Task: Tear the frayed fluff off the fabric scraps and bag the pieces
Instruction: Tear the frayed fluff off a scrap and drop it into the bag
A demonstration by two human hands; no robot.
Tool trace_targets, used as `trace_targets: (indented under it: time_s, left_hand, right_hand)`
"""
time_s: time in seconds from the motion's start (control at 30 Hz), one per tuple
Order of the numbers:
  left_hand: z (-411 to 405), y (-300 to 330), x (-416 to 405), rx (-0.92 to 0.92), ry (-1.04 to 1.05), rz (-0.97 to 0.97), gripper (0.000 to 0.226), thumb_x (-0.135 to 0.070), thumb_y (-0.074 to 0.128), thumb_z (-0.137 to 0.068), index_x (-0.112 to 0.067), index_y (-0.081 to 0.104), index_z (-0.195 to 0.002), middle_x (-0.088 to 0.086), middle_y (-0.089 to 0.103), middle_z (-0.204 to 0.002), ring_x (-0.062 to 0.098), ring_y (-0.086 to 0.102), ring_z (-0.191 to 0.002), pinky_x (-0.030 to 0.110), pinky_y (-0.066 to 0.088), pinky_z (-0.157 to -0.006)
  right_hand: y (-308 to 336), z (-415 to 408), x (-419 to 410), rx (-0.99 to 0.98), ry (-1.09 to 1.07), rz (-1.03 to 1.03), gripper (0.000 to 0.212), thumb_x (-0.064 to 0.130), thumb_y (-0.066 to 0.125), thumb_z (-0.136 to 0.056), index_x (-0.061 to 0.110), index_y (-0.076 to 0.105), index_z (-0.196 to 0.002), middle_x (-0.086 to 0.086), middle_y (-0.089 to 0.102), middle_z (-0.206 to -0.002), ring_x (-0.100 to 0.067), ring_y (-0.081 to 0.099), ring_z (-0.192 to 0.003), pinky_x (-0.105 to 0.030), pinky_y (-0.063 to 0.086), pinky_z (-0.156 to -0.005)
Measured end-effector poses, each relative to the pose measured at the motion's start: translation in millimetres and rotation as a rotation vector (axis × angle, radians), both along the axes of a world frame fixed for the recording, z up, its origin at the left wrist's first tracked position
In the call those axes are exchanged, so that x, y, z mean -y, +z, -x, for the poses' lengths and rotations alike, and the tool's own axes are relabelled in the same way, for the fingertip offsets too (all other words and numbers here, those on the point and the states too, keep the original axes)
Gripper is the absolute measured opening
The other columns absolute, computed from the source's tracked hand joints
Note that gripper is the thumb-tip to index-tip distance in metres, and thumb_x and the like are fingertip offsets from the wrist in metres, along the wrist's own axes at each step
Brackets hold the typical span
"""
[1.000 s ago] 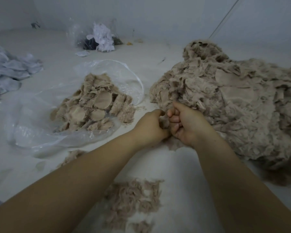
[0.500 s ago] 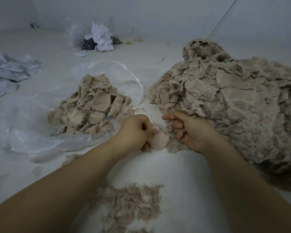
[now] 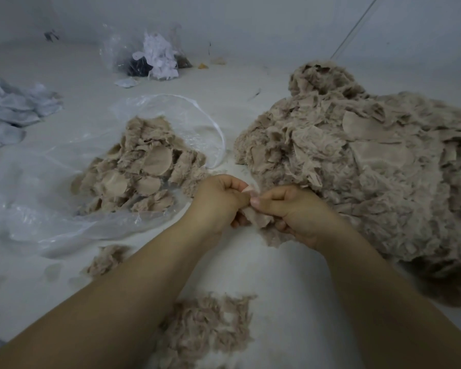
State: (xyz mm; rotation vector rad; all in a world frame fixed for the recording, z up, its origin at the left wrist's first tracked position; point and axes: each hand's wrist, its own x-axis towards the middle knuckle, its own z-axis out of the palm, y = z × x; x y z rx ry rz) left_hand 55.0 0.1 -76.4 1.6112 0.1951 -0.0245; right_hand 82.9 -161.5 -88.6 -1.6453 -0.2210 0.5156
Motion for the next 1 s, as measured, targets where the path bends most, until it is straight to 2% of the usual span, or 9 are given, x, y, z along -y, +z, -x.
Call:
trace_targets:
  time_s: [0.07,0.17,0.3,0.37,0.47,0.6,0.8,0.9,1.0]
  left_hand:
    - [-0.8,-0.3,-4.6,-0.017,0.019,0.007,0.019,-0.009,0.071,-0.088,-0.008,0.061,-0.072,0.01,0.06,-0.053,0.014,0.045,-0.035,0.018,0.031,-0.034]
    - [-0.7,-3.3,-10.9,0.001,0.104,0.064,0.03,-0.012,0.068,-0.092,-0.009,0.057,-0.064,0.008,0.05,-0.047,0.011,0.033,-0.031,0.013,0.023,-0.034]
    - [1.9,-6.1,-13.6,0.037,0.138,0.112,0.031,-0.014,0.067,-0.092,-0.008,0.057,-0.063,0.004,0.044,-0.042,0.012,0.029,-0.031,0.012,0.022,-0.036]
    - [3.3,-5.6,-13.2,0.035,0.1,0.113,0.027,-0.016,0.069,-0.091,-0.007,0.058,-0.068,0.005,0.048,-0.044,0.014,0.032,-0.03,0.014,0.023,-0.035]
    - [5.5,-3.2,-10.9,0.018,0.033,0.109,0.023,-0.016,0.069,-0.09,-0.006,0.058,-0.072,0.003,0.051,-0.044,0.013,0.036,-0.03,0.015,0.025,-0.033]
    - [6.3,-3.6,-11.4,0.014,0.071,0.176,0.024,-0.01,0.071,-0.087,-0.004,0.055,-0.069,0.004,0.047,-0.043,0.011,0.032,-0.028,0.012,0.024,-0.034]
    - [9.0,-7.3,-29.3,0.059,0.164,0.181,0.029,-0.007,0.068,-0.09,-0.007,0.054,-0.064,0.005,0.043,-0.043,0.012,0.027,-0.03,0.014,0.022,-0.036]
    - [14.3,-2.2,-37.3,0.009,0.013,0.039,0.027,-0.027,0.074,-0.083,-0.007,0.061,-0.069,0.007,0.047,-0.046,0.014,0.031,-0.031,0.016,0.023,-0.036]
    - [23.6,-0.9,-29.2,-0.085,-0.189,-0.043,0.044,-0.05,0.074,-0.07,-0.008,0.064,-0.07,0.008,0.048,-0.047,0.016,0.032,-0.032,0.017,0.022,-0.038]
  right_hand:
    - [-1.3,-1.0,-0.2,-0.019,-0.03,-0.011,0.018,0.028,0.074,-0.082,0.016,0.073,-0.069,0.0,0.063,-0.059,-0.003,0.043,-0.041,-0.016,0.034,-0.041]
    - [-2.1,-2.3,-1.5,-0.064,-0.049,-0.031,0.016,0.021,0.073,-0.084,0.015,0.072,-0.07,-0.003,0.065,-0.063,-0.005,0.044,-0.043,-0.017,0.034,-0.043]
    - [-0.1,-2.3,-2.0,-0.099,-0.061,-0.066,0.02,0.023,0.072,-0.083,0.016,0.067,-0.065,-0.003,0.06,-0.059,-0.009,0.036,-0.045,-0.019,0.029,-0.044]
    - [3.2,0.3,-2.9,-0.083,-0.014,-0.051,0.025,0.035,0.074,-0.079,0.017,0.066,-0.064,0.0,0.051,-0.054,-0.009,0.033,-0.046,-0.022,0.026,-0.044]
    - [3.7,2.8,-3.6,-0.017,0.026,0.02,0.047,0.047,0.073,-0.073,0.001,0.07,-0.084,0.0,0.046,-0.054,-0.009,0.031,-0.046,-0.022,0.025,-0.043]
    - [1.4,2.4,-2.6,-0.066,-0.019,-0.062,0.035,0.025,0.066,-0.089,-0.01,0.068,-0.096,-0.004,0.051,-0.058,-0.006,0.036,-0.042,-0.018,0.029,-0.042]
    - [-2.2,-1.3,-3.6,-0.143,-0.114,-0.135,0.042,0.02,0.066,-0.09,-0.018,0.061,-0.107,-0.007,0.043,-0.064,-0.009,0.033,-0.045,-0.016,0.031,-0.038]
    - [-4.5,-2.9,-3.1,-0.137,-0.111,-0.146,0.034,0.021,0.067,-0.089,-0.01,0.066,-0.101,-0.004,0.04,-0.059,-0.008,0.032,-0.044,-0.017,0.031,-0.039]
    - [-5.3,-2.5,-4.4,-0.115,-0.086,-0.115,0.026,0.028,0.069,-0.086,0.002,0.066,-0.088,0.003,0.04,-0.048,-0.007,0.031,-0.042,-0.018,0.029,-0.041]
